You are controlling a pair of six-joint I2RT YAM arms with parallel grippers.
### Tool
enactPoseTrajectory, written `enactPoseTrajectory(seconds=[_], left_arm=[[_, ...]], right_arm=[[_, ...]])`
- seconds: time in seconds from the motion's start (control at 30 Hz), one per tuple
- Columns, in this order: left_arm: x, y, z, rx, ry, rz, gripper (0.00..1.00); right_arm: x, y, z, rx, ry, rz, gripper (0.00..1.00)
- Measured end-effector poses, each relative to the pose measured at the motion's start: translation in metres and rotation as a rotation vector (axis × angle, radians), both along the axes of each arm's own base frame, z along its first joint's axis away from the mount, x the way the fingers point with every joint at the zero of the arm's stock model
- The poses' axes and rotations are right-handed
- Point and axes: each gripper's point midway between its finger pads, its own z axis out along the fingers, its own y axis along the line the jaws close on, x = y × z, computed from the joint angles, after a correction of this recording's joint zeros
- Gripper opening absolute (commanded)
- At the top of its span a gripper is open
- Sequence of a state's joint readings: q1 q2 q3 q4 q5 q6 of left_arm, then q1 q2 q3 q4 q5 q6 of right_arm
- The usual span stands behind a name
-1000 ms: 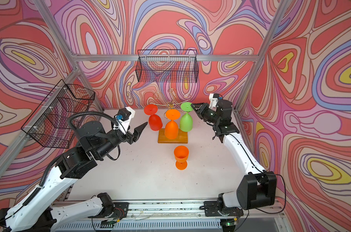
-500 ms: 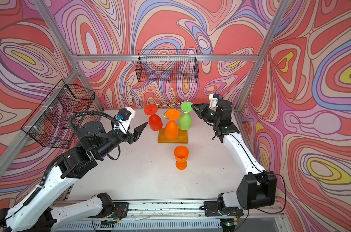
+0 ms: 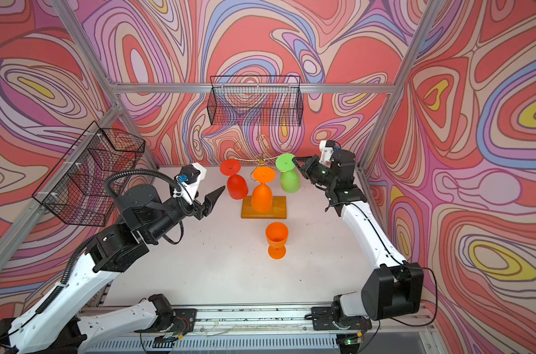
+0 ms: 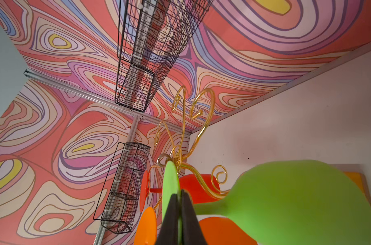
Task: Take the wine glass off the wine glass rack
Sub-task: Pick up the wine glass from the wine glass rack.
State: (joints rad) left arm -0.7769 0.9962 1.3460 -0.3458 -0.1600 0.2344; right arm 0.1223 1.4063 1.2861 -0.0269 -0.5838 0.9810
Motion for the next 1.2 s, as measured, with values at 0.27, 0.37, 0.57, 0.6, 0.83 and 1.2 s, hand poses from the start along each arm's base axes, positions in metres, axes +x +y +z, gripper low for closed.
enactPoseTrajectory(seconds=[0.27, 0.37, 0.57, 0.6, 0.83, 1.2], left_arm=[[0.0001, 0.0001, 0.0, 0.0, 0.0, -0.001, 0.69], [0.0007, 0.0008, 0.0, 0.0, 0.0, 0.002, 0.68], [0.001, 0.001, -0.0004, 0.0, 0.001, 0.003, 0.68], [0.001, 0.0009, -0.0005, 0.001, 0.001, 0.003, 0.68], [0.0016, -0.0001, -0.0053, 0.008, 0.009, 0.001, 0.68], [0.0013, -0.0004, -0.0051, 0.007, 0.009, -0.001, 0.68]], right_arm=[[-0.0006, -0.0001, -0.0004, -0.001, 0.011, 0.0, 0.0], [-0.001, 0.0004, -0.0003, 0.006, 0.017, 0.002, 0.0], [-0.0019, 0.0009, 0.0016, 0.035, 0.032, 0.009, 0.0], [-0.0021, 0.0012, 0.0023, 0.043, 0.035, 0.011, 0.0], [-0.0024, -0.0003, 0.0088, 0.078, 0.032, 0.021, 0.0], [-0.0084, 0.002, 0.0056, 0.133, 0.061, 0.054, 0.0]])
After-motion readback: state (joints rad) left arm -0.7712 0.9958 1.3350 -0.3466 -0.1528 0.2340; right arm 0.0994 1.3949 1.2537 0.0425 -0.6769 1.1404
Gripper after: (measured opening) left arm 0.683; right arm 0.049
